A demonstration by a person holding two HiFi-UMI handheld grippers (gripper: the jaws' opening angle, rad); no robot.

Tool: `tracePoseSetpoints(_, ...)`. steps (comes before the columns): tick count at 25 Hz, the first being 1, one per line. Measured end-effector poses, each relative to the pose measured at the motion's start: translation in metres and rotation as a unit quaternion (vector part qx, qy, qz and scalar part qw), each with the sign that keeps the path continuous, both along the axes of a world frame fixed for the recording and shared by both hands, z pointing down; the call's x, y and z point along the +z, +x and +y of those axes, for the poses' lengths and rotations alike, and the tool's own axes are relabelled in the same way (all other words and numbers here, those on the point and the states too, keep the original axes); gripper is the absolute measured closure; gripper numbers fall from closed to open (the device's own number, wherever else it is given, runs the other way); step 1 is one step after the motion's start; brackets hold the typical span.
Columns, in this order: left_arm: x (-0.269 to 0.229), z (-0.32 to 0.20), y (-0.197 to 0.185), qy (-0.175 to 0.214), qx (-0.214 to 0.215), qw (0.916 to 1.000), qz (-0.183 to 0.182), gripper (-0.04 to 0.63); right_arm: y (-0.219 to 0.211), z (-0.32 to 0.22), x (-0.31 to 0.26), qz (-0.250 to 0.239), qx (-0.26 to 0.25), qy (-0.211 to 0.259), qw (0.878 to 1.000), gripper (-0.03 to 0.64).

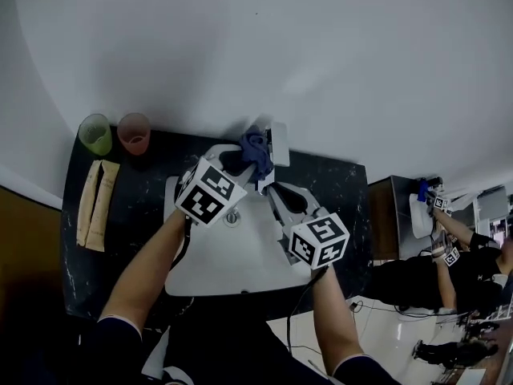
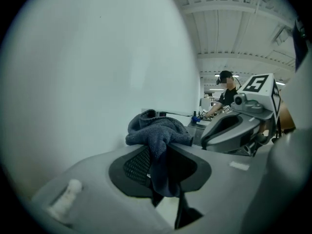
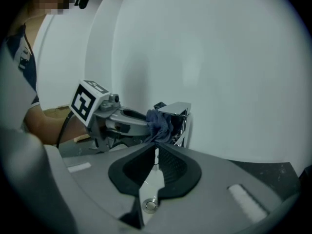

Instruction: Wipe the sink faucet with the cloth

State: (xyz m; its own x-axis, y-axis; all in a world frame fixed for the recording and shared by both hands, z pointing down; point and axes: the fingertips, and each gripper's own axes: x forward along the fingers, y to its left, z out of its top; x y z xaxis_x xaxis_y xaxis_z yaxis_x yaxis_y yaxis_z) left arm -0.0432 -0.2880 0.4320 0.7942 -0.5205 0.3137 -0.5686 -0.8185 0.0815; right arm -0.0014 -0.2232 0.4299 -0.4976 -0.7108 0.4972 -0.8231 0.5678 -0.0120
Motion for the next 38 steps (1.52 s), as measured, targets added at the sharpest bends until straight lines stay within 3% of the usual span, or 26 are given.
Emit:
tracePoseSetpoints(9, 0.004, -0.027, -0.006, -0.018, -0.032, 0.999, 0.026, 0.502, 0.0, 0.0, -0.003, 0.001, -0.001, 0.011, 1.0, 0.594)
tracePoseSetpoints(14, -0.035, -0.02, -0.004, 0.05, -0.017, 0.9979, 0.036, 0.503, 0.001, 0.001, -0.001, 0.002, 0.0, 0.012, 1.0, 0.594)
tracePoseSetpoints(18, -0.051, -0.028, -0.001, 0.08, -0.023, 0.9959, 0.035, 0.506, 0.0, 0.001, -0.001, 0.004, -0.001, 0.014, 1.0, 0.594)
tracePoseSetpoints(26, -0.029, -0.059, -0.004, 0.051, -0.05, 0.9974, 0.013, 0.512, 0.0, 0.0, -0.001, -0.003, 0.001, 0.014, 1.0, 0.594)
tracePoseSetpoints(34, 0.026, -0.053, -0.004, -0.013, -0.044, 0.9976, -0.053, 0.517, 0.0, 0.001, -0.001, -0.008, -0.003, 0.013, 1.0, 0.594)
tracePoseSetpoints(38, 0.017, -0.035, -0.002, -0.013, -0.023, 0.9988, -0.042, 0.517, 0.0, 0.002, -0.001, -0.01, -0.003, 0.013, 1.0, 0.594)
